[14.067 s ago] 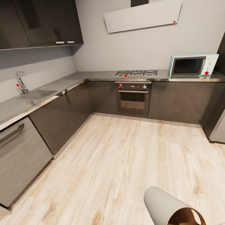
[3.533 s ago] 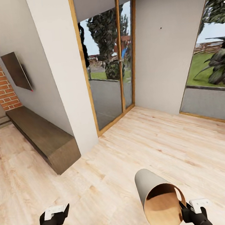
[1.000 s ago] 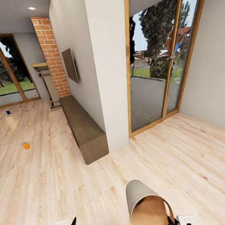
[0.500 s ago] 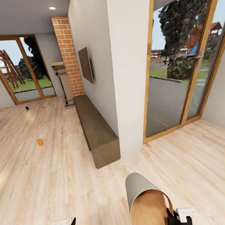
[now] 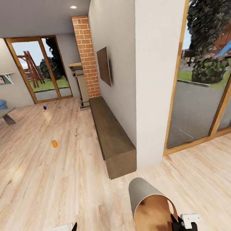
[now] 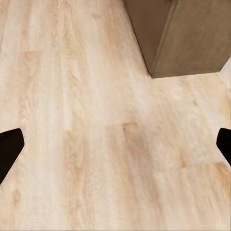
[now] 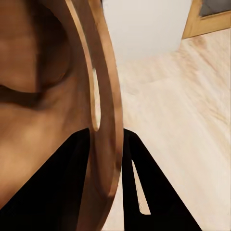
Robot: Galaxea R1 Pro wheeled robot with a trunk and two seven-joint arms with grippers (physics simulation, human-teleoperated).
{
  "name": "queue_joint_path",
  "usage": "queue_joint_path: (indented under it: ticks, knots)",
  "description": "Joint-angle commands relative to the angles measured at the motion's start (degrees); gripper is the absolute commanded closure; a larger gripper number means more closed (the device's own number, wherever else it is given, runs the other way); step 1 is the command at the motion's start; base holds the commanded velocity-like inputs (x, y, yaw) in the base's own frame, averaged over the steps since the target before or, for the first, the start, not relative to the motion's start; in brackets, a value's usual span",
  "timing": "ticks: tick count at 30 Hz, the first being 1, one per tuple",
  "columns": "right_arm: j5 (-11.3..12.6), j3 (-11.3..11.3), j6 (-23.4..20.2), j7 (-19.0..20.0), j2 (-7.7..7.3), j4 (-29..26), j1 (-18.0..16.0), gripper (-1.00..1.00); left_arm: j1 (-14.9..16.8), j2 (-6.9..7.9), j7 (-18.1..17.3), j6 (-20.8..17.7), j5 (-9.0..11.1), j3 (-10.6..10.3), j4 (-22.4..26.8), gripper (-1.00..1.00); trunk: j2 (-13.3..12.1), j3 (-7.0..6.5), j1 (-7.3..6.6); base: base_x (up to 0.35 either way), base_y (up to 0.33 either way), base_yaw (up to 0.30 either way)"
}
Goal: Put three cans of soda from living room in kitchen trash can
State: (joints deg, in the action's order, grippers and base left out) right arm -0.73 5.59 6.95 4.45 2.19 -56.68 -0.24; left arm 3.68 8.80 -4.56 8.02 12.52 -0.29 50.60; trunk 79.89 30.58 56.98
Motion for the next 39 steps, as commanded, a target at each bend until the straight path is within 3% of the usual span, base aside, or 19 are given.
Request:
queue_joint_path:
  ticks: [1, 7, 15, 20, 22, 39]
  knots:
    - [0.1, 0.0, 0.0, 0.4, 0.01, -0.1, 0.0, 1.00, 0.0, 0.05, 0.0, -0.1, 0.0, 0.0, 0.0, -1.00, 0.0, -0.03, 0.00, 0.325, 0.000, 0.245]
    - [0.1, -0.1, 0.0, 0.4, -0.01, 0.0, 0.0, 1.00, 0.2, 0.29, -3.7, -2.0, 0.1, 0.8, 0.1, -1.00, 0.0, -0.19, 0.00, 0.325, 0.000, 0.245]
    - [0.1, -0.1, 0.0, 0.5, -0.08, 0.0, 0.0, 1.00, 0.3, 0.57, -6.0, -2.5, 0.4, 4.3, 0.8, -1.00, 0.0, -0.39, 0.00, 0.325, 0.000, 0.245]
    - [0.1, -0.2, 0.0, 0.5, -0.08, 0.0, 0.0, 1.00, 0.2, 3.12, -6.4, -3.7, 4.4, 11.9, 2.4, -1.00, 0.0, -0.51, 0.00, 0.325, 0.000, 0.239]
    - [0.1, -0.2, 0.0, 0.5, -0.08, 0.0, 0.0, 1.00, 0.2, 3.70, -6.6, -4.2, 5.4, 13.2, 2.5, -1.00, 0.0, -0.54, 0.00, 0.325, 0.000, 0.151]
    - [0.1, -0.2, 0.1, 0.4, -0.01, 0.0, 0.0, 1.00, 0.1, 4.13, -6.8, -5.0, 6.2, 14.7, 2.1, -1.00, 0.0, -0.57, 0.00, 0.314, 0.053, 0.039]
